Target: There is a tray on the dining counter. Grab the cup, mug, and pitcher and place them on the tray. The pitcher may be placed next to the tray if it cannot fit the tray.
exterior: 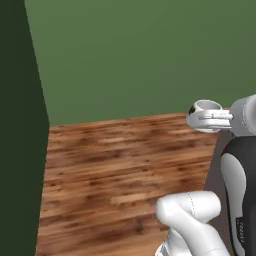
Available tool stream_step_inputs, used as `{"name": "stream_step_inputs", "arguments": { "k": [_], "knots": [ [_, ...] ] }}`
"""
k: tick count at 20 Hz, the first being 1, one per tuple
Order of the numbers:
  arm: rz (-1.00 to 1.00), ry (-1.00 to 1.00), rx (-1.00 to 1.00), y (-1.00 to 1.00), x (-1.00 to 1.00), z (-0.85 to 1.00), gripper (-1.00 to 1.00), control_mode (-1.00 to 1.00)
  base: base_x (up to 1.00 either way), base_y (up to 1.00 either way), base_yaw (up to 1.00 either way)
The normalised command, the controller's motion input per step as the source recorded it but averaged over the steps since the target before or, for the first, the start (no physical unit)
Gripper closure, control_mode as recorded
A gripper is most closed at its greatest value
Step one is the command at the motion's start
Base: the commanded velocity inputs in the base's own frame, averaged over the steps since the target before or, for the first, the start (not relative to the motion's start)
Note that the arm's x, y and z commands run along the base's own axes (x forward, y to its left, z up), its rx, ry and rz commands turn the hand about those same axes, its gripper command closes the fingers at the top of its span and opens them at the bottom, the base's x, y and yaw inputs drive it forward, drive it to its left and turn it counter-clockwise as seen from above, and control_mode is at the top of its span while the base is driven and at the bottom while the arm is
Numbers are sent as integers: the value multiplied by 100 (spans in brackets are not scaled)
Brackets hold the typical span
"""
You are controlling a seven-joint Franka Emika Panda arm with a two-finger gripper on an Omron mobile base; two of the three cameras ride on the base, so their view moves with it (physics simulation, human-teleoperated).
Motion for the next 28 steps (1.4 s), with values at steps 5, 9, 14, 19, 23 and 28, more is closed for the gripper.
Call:
{"name": "stream_step_inputs", "arguments": {
  "k": [5, 9, 14, 19, 23, 28],
  "knots": [
    [0, 0, 0, 0, 0, 0, 100, 100, 100, 51, -54],
    [0, 0, 0, 0, 0, 0, 100, 100, 100, 79, -43],
    [0, 0, 0, 0, 0, 0, 100, 100, 100, 81, -46],
    [0, 0, 0, 0, 0, 0, 100, 100, 93, 77, -67],
    [0, 0, 0, 0, 0, 0, 100, 100, 78, 67, -75],
    [0, 0, 0, 0, 0, 0, 100, 100, 71, 66, -77]
  ]
}}
